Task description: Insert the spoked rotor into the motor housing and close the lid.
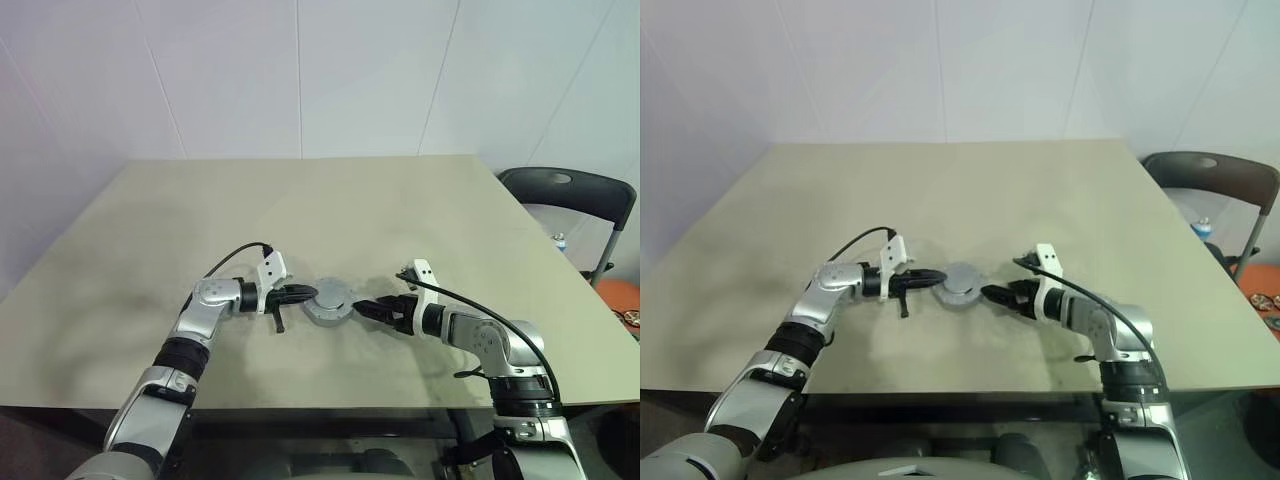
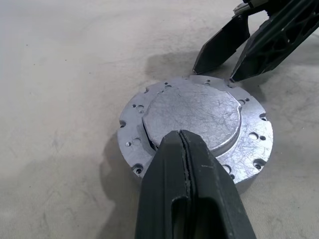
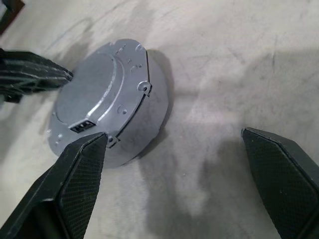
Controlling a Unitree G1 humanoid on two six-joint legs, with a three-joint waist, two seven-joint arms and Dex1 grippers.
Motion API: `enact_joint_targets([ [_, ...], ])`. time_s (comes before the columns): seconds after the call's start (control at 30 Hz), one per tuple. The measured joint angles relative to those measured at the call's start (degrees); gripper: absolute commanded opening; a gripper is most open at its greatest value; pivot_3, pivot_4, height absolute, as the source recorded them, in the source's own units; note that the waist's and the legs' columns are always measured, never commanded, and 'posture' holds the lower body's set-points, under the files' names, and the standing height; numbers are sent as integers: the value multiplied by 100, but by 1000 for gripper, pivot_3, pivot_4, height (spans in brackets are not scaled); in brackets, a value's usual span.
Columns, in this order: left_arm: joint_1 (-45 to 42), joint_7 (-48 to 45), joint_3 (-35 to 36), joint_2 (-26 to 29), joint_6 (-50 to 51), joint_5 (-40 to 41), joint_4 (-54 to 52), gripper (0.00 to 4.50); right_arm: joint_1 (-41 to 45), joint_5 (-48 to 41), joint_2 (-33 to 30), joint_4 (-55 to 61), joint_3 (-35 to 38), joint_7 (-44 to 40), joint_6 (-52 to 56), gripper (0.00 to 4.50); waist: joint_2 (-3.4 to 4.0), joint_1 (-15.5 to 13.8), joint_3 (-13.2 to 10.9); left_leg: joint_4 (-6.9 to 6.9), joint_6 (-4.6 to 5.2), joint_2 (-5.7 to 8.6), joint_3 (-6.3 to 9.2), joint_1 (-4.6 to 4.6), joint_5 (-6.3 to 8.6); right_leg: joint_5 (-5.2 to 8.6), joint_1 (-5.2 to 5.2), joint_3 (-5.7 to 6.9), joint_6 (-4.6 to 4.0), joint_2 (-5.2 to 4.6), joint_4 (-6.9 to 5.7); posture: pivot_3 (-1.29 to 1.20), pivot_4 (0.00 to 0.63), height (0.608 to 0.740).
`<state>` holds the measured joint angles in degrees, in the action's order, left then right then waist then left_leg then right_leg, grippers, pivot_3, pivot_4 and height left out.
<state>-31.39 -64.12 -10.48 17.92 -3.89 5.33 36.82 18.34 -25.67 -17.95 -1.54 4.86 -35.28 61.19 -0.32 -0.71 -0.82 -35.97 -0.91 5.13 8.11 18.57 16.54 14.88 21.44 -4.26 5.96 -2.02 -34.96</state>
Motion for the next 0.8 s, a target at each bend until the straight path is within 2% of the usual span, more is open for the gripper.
enact_joint_targets([
  [0.17, 1, -35, 6, 77, -1, 0, 1, 0, -7, -35, 287, 94, 16, 255, 117, 4475, -8, 47, 3, 2, -19, -9, 0, -8, 12, 2, -1, -1, -2, 4, -1, 0, 0, 740],
  [0.37, -7, -52, 17, 204, -1, -2, 25, 0, 344, -21, 1209, -326, -26, 581, 217, 4475, 12, 167, -11, 5, -22, -20, -2, -9, 14, 7, -2, 5, -11, 8, -10, 0, 0, 740],
  [0.6, -102, -16, 23, 285, 4, -17, 101, 0, 877, -44, 1541, -1132, 110, 647, 219, 4475, 7, 362, -20, 5, -25, -35, -6, -12, 16, 6, 2, 36, -11, -4, -19, 0, 0, 740],
  [0.77, -150, -1, 12, 234, 2, -22, 102, 0, 1016, -324, 1816, -1489, 491, 627, 357, 4475, 5, 493, -16, 9, -73, -86, -6, -15, 48, -12, 42, 83, -19, 15, -35, 0, 0, 740],
  [0.8, -161, -1, 12, 232, 1, -22, 99, 0, 1023, -380, 1839, -1516, 534, 626, 383, 4300, 2, 494, -12, 10, -77, -96, -6, -16, 54, -21, 56, 84, -11, 25, -37, 0, 0, 740],
])
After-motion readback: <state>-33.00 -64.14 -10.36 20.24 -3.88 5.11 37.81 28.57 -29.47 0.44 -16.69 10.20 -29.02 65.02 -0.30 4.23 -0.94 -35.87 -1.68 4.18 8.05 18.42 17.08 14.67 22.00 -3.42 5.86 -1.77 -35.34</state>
